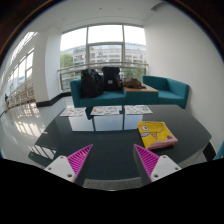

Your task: Fold towel

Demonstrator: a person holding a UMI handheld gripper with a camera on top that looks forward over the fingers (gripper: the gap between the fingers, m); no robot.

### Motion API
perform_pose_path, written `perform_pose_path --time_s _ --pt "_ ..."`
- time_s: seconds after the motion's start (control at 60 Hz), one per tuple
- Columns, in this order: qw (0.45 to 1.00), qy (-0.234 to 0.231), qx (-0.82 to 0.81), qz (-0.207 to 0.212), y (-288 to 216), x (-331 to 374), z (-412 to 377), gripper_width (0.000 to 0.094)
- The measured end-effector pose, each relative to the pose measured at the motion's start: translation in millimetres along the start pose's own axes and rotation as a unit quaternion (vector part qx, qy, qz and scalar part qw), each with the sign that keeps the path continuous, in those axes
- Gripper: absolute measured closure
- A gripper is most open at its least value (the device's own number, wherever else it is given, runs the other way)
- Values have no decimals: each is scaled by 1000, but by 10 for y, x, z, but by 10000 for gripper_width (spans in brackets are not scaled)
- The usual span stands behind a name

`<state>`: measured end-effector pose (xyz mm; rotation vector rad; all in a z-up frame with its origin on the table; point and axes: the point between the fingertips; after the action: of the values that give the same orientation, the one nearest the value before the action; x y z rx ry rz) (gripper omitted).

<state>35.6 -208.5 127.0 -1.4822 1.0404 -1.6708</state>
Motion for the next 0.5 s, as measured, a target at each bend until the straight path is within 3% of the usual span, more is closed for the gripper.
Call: perform_pose_path --time_s 0.167,0.5 --pt "999 -29 19 23 -127 342 -406 128" --pt "997 -42 23 58 -448 750 -590 126"
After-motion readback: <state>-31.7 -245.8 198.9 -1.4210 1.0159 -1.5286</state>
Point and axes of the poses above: the point between the fingertips, and its own axes, seen from behind it with the camera up: z to the right, y down, x backward, against the way the camera looks, and after that the axes turned 8 degrees about y, right-handed
